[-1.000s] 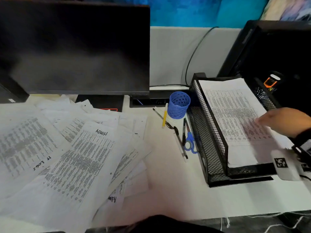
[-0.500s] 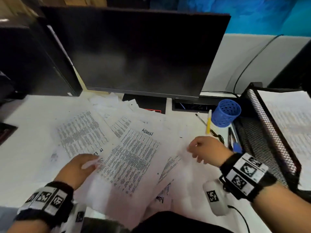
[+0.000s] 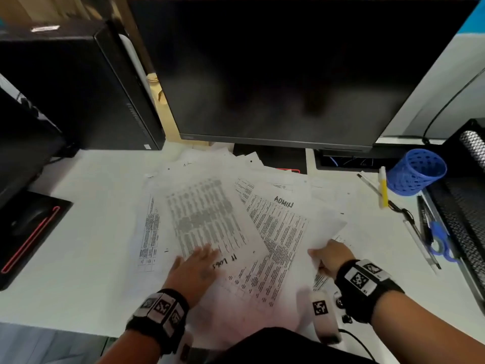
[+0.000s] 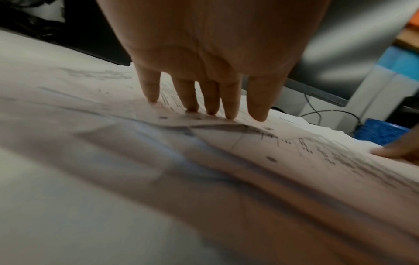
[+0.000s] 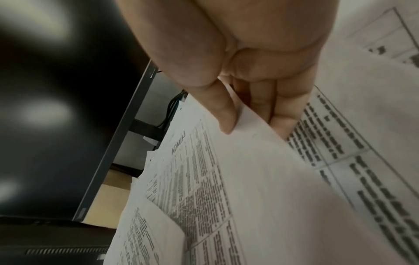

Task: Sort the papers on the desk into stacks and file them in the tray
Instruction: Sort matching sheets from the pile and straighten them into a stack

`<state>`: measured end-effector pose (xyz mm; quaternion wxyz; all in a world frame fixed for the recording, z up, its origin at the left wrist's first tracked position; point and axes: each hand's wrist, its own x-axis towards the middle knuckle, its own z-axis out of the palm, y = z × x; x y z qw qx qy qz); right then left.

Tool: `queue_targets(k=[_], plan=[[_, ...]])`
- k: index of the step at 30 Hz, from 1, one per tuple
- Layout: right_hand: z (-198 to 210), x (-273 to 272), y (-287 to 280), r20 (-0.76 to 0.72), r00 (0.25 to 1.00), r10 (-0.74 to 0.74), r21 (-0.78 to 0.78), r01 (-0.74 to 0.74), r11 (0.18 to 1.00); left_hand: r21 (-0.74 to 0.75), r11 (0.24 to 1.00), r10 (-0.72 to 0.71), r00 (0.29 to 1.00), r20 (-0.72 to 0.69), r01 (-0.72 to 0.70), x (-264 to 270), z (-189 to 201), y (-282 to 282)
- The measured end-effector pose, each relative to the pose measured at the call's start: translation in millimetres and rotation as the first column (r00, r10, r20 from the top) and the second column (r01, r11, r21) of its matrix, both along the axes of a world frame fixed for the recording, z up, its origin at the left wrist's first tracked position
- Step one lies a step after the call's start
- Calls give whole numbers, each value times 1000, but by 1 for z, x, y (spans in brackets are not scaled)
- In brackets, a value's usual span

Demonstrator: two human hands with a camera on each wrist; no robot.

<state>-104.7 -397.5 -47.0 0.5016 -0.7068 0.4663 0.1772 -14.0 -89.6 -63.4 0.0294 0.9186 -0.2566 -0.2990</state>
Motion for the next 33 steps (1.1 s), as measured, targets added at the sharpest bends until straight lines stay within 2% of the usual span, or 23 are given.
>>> queue_targets(k=[2, 3, 4, 5, 7, 9, 11, 14, 18, 19, 22, 26, 27, 30, 33], plan=[[-3, -2, -1, 4, 1000, -24, -22, 24, 999, 54, 987, -148, 988, -31, 150, -5, 4, 12], [-1, -3, -1, 18, 999, -44, -28, 45, 999, 22, 989, -144, 988, -50, 146, -5, 6, 18], [0, -5, -2, 23, 998, -57, -38, 58, 998, -75, 996, -60, 995, -80, 54, -3, 12, 21], [0, -7, -3, 31, 998, -61, -61, 63, 996, -179, 979, 77, 988, -132, -100, 1, 19, 22], [2, -10, -5, 44, 997, -62, -98, 66, 993, -339, 866, 344, 930, -129, -367, 14, 25, 24], [6, -12, -6, 39, 998, -45, -121, 50, 991, -435, 700, 593, 800, -88, -567, 29, 23, 24], [10, -15, -6, 35, 998, -43, -82, 46, 996, -398, 585, 717, 680, -153, -706, 39, 18, 21], [13, -19, -5, 27, 999, -38, -79, 40, 996, -340, 505, 741, 600, -300, -793, 41, 13, 2], [15, -26, -15, 45, 998, -41, -267, 52, 962, -338, 578, 691, 666, -282, -743, 34, 13, -16], [17, -27, -19, 67, 996, -62, -293, 79, 953, -359, 569, 694, 666, -273, -740, 32, 15, -17], [22, -30, -31, 121, 988, -100, -312, 133, 941, -389, 538, 716, 648, -257, -748, 31, 17, -6], [20, -32, -43, 226, 962, -152, -290, 215, 933, -504, 419, 774, 587, -235, -755, 38, 22, 22], [20, -33, -45, 255, 953, -163, -284, 235, 929, -545, 391, 773, 586, -243, -742, 39, 24, 30], [22, -37, -51, 309, 934, -180, -259, 265, 929, -591, 382, 719, 631, -293, -710, 40, 25, 50], [25, -37, -59, 311, 938, -155, -265, 242, 933, -601, 334, 648, 640, -413, -726, 40, 34, 61]])
